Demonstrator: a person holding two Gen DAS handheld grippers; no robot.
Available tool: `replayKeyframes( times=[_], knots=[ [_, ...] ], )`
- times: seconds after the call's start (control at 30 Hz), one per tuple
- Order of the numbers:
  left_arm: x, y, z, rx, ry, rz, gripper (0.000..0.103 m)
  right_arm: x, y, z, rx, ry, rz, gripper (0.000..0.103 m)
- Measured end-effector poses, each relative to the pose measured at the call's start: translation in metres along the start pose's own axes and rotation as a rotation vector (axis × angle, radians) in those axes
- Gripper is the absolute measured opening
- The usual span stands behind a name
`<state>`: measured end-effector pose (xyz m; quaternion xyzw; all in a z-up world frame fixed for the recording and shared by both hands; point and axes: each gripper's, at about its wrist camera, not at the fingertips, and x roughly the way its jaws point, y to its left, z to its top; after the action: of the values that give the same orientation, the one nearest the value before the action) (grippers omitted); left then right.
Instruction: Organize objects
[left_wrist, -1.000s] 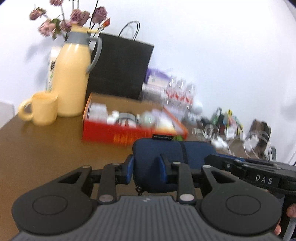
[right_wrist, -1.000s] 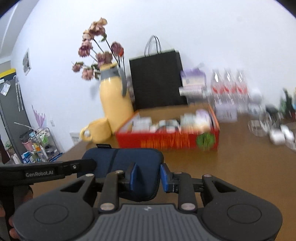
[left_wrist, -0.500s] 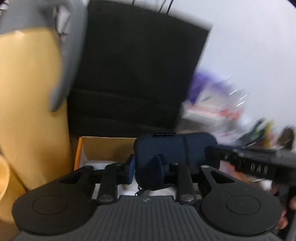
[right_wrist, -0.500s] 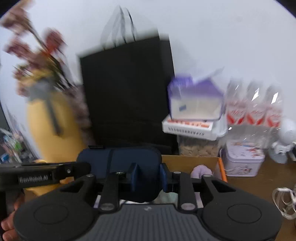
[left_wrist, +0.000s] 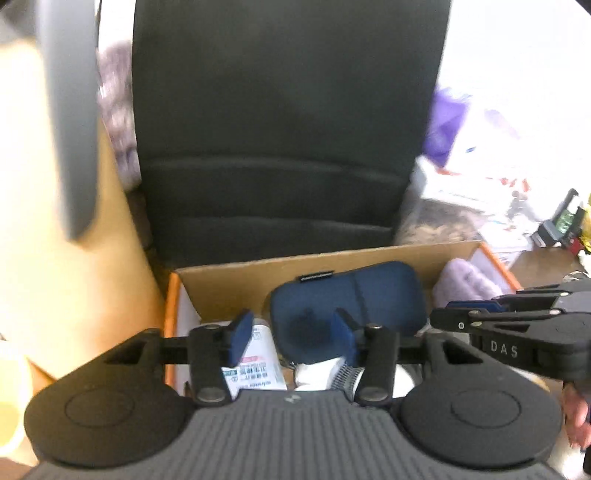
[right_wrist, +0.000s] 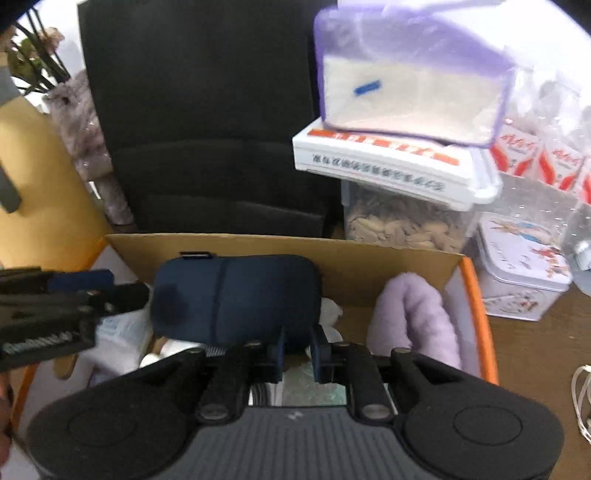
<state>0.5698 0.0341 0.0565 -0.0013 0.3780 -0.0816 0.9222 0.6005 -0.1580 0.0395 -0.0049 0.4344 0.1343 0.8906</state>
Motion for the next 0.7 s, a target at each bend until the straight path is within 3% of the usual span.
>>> replayKeyframes(
  times=[0.03,0.17,0.3,0.37,0.47,0.63,0.7],
  knots=[
    [-0.014,-0.002,0.001,0.006,-0.016,0.006,0.066,-0.011,-0.002,-0.002,0.003,-0.010,-0.007,0.015],
    [-0.069,-0.013,0.002,0.017,-0.067,0.037,0.074,-0.063,-0.004,-0.006,0.012,-0.043,-0.042,0.018],
    [-0.128,-0.031,-0.024,0.031,-0.121,0.075,0.083,-0.117,0.002,-0.030,-0.020,-0.086,-0.063,0.034],
    [-0.160,-0.039,-0.048,0.028,-0.161,0.080,0.098,-0.144,0.007,-0.054,-0.034,-0.114,-0.059,0.037],
    [-0.217,-0.051,-0.103,0.051,-0.243,0.081,0.103,-0.196,0.020,-0.108,-0.069,-0.185,-0.044,0.046],
    [-0.303,-0.071,-0.205,0.050,-0.342,0.048,0.103,-0.285,0.053,-0.224,-0.107,-0.323,-0.044,0.077],
    [-0.334,-0.079,-0.248,0.048,-0.379,0.047,0.103,-0.311,0.069,-0.271,-0.110,-0.367,-0.050,0.085]
  ],
)
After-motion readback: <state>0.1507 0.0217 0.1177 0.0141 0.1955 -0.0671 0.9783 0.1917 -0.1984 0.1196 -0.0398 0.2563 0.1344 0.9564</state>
